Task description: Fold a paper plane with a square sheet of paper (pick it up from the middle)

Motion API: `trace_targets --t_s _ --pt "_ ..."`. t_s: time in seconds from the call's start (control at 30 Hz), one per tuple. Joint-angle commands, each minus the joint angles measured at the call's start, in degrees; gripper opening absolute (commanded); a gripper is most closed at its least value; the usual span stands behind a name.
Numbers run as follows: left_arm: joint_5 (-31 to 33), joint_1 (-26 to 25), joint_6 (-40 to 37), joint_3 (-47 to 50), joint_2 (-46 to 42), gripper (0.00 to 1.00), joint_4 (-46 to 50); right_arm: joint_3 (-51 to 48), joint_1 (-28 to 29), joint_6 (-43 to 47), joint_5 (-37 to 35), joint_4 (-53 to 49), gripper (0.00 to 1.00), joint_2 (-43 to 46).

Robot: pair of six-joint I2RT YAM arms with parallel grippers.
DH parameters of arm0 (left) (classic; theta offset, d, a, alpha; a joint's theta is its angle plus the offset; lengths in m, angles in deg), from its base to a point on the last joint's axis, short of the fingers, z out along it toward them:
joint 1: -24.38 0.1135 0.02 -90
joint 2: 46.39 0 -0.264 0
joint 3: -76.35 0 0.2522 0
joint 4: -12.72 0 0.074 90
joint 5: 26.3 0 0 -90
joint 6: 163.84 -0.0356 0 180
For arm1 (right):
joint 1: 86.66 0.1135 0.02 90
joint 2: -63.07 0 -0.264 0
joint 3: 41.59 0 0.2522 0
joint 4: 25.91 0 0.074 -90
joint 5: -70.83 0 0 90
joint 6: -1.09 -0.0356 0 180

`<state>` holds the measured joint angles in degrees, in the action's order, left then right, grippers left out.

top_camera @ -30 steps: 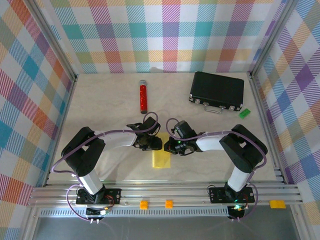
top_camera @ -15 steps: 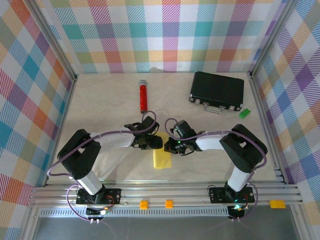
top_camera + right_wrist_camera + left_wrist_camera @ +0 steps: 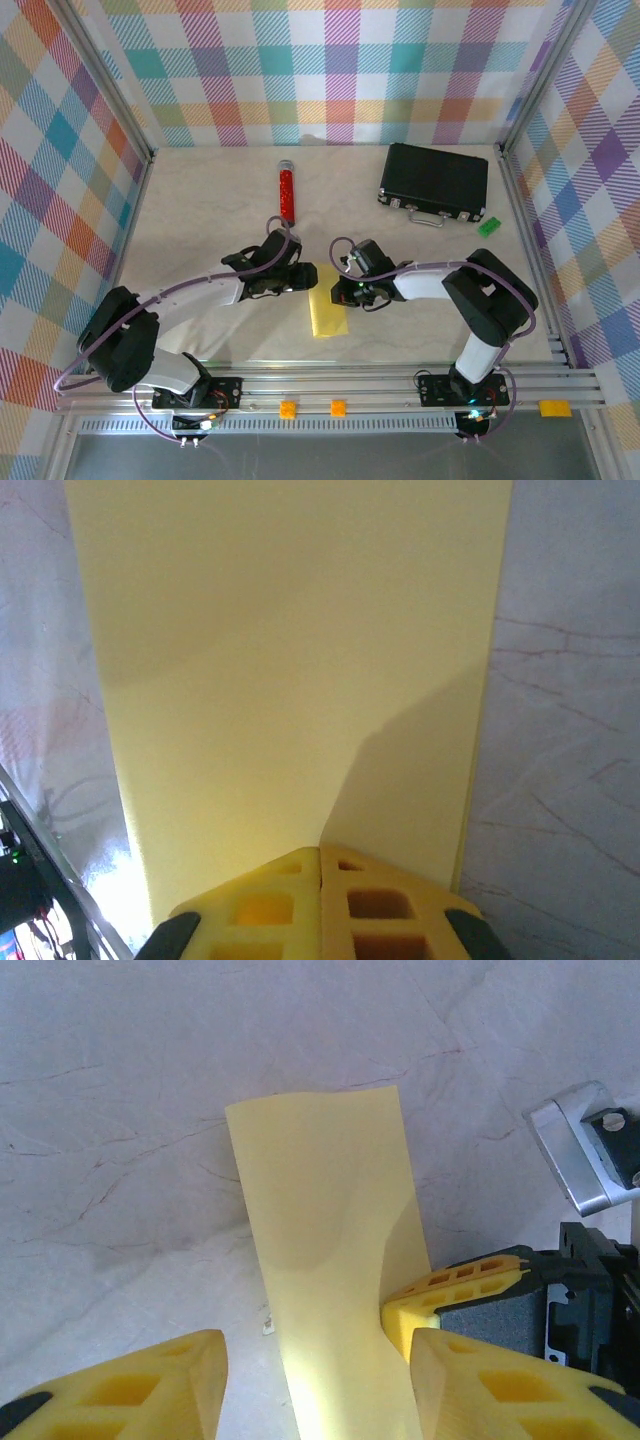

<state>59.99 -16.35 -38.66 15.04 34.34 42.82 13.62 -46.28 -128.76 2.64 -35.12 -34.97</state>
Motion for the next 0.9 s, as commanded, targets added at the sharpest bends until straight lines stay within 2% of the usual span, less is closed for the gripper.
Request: trace_targets --t_s 0.0,0.17,0.43,0.57,0.7,0.87 --pt "-2.0 1.0 0.3 0.7 -1.3 0.49 -3.1 -1.3 -1.2 3.0 -3.5 -10.6 0.00 -3.0" --pt "-4.2 1.9 1.2 1.5 -2.0 0.45 -5.4 -0.9 -2.1 4.1 -1.3 -11.5 0.00 -3.6" --pt "-11.7 4.6 5.2 5.8 -2.7 0.36 -14.1 -1.5 -2.9 4.6 -1.6 -12.6 0.00 -2.8" --pt "-16.9 5.5 8.1 8.1 -2.1 0.22 -20.9 -1.7 -2.8 4.3 -1.7 -12.2 0.00 -2.3" --pt "-21.6 5.8 9.6 8.9 0.3 0.02 -24.9 -2.1 -2.9 3.6 -1.7 -11.8 0.00 -2.3" --pt "-24.9 5.8 10.2 8.6 3.7 0.00 -26.5 -2.2 -2.8 3.0 -1.9 -11.5 0.00 -2.0"
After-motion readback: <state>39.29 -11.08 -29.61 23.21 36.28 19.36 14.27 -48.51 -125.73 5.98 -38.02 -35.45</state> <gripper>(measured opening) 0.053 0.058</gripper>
